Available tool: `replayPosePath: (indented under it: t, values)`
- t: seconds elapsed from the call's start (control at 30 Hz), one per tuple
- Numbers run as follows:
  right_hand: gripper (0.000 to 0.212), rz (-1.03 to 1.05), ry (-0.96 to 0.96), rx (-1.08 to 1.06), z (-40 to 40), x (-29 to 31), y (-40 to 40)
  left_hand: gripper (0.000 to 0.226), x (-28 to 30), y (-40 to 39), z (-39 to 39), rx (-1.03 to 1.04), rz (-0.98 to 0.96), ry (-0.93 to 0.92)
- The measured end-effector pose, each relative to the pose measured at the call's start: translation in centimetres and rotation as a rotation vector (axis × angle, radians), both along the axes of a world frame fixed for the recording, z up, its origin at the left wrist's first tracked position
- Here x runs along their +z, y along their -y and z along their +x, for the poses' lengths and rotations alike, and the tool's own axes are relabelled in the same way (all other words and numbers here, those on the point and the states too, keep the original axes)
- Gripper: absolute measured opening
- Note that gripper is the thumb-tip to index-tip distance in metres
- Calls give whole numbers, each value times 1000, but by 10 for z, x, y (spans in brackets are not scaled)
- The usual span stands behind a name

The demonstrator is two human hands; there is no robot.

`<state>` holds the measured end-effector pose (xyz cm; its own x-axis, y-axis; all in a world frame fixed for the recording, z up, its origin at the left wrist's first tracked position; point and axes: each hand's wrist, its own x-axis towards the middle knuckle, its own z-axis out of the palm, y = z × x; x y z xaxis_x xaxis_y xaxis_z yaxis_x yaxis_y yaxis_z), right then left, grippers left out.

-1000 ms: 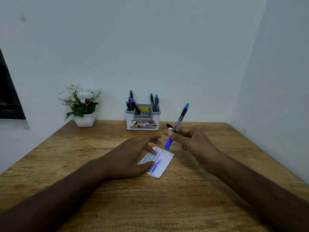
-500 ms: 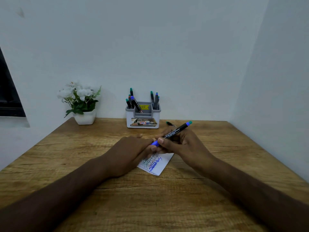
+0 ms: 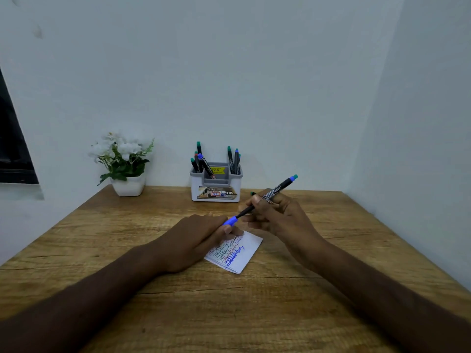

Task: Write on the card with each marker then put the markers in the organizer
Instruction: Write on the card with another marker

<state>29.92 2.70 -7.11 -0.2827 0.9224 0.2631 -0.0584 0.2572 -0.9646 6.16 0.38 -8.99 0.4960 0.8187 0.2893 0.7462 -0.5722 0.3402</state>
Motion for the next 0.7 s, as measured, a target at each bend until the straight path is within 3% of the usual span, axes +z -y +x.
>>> replayPosePath:
  t: [0.07, 0.23, 0.43, 0.53, 0.7]
  values:
    - [31, 23, 4, -96, 3, 0, -4, 43, 2, 3, -1, -18, -5, 72]
    - [33, -57, -55, -102, 4, -10, -2, 34, 5, 2, -1, -65, 2, 193]
    - [21, -140, 14, -102, 4, -16, -2, 39, -5, -6, -4, -46, 12, -19]
    - [10, -145, -40, -72, 8, -11, 1, 24, -3, -5, -4, -40, -22, -22]
    - [12, 14, 304, -78, 16, -8, 1, 30, -3, -5, -7, -58, -43, -37]
